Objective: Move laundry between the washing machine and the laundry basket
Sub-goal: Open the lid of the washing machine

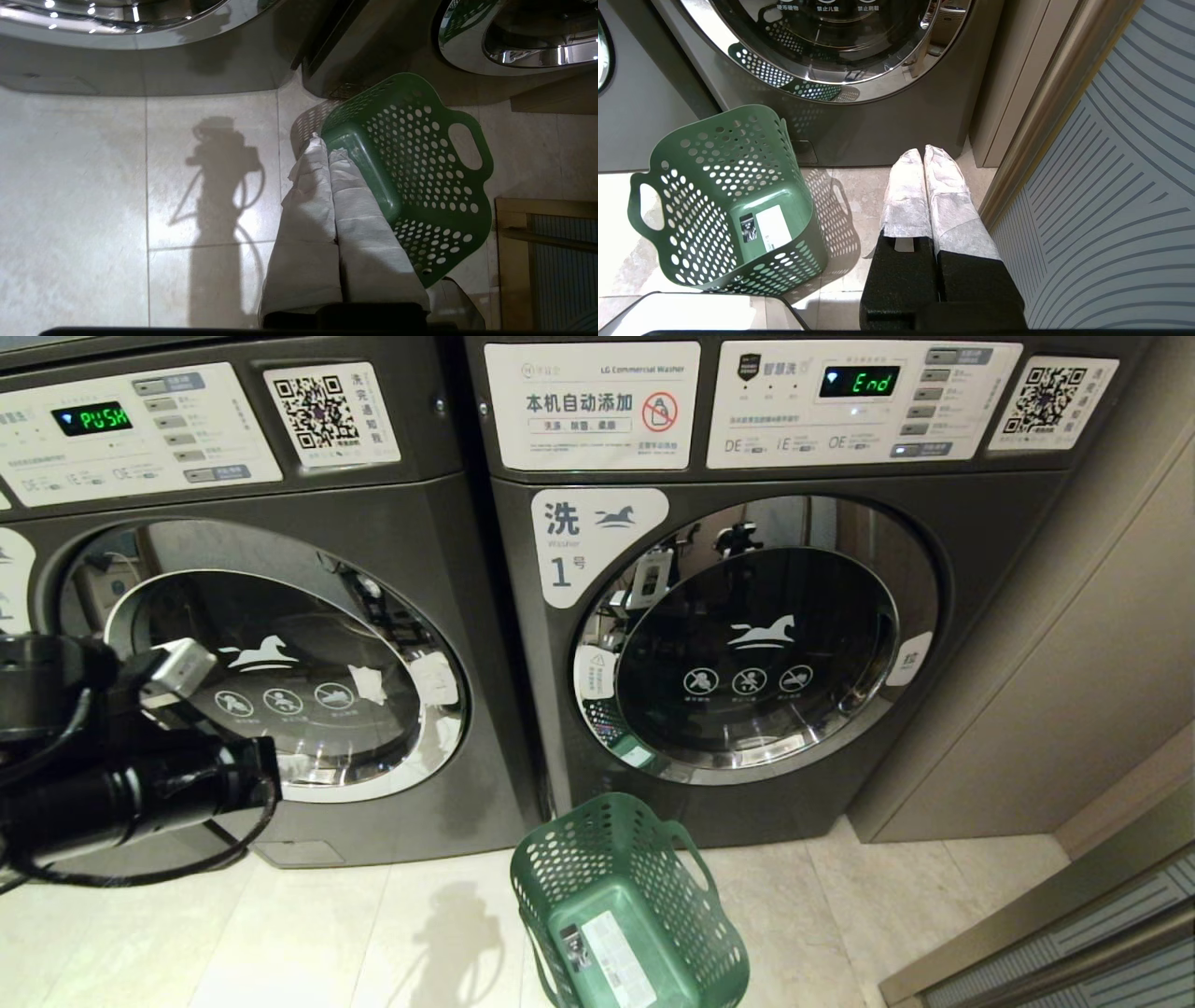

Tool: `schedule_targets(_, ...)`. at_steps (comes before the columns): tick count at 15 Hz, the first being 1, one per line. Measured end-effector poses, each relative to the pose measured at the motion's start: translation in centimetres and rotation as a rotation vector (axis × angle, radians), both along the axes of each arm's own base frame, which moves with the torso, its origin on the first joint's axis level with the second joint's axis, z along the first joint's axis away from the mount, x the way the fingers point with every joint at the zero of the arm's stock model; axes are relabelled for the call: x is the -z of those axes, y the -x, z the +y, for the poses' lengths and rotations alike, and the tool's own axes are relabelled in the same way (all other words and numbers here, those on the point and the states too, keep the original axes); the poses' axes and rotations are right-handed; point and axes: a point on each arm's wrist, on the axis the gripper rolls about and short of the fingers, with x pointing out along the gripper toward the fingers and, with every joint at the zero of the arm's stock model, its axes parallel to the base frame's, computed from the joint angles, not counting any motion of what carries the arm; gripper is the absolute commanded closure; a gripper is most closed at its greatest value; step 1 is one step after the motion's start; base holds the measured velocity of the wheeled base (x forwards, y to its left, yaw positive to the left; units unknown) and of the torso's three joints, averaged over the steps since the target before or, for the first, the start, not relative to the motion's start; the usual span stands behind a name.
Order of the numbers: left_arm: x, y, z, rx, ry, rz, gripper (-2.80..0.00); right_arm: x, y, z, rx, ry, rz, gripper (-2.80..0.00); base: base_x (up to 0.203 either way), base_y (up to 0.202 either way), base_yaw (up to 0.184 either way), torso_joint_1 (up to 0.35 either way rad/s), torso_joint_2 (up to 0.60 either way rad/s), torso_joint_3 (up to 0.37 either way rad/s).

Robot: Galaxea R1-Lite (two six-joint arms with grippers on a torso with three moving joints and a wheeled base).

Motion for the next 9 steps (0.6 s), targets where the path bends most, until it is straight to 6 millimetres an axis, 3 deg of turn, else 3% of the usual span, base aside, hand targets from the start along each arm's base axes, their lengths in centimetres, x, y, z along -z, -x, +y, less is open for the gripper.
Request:
schedule_targets(2, 2.4, -3.9, 2.3, 0.087, 0.012, -0.045, 0.00, 0.0, 0.0, 0.0, 0.000, 0.000, 0.000, 0.00, 0.000, 0.000, 0.000, 0.000, 0.00, 0.000)
schedule_targets(4, 3.5, -6.7, 4.1, 0.127, 0.004, -0.121, 0.00, 0.0, 0.0, 0.0, 0.000, 0.000, 0.000, 0.00, 0.000, 0.000, 0.000, 0.000, 0.00, 0.000)
schedule_targets(5, 3.9, -7.7, 4.6, 0.131, -0.008, -0.157, -2.80, 0.0, 0.0, 0.0, 0.000, 0.000, 0.000, 0.00, 0.000, 0.000, 0.000, 0.000, 0.00, 0.000)
schedule_targets(9, 5.5, -9.6, 5.0, 0.205, -0.005, -0.172, -2.80, 0.0, 0.0, 0.0, 0.000, 0.000, 0.000, 0.00, 0.000, 0.000, 0.000, 0.000, 0.00, 0.000)
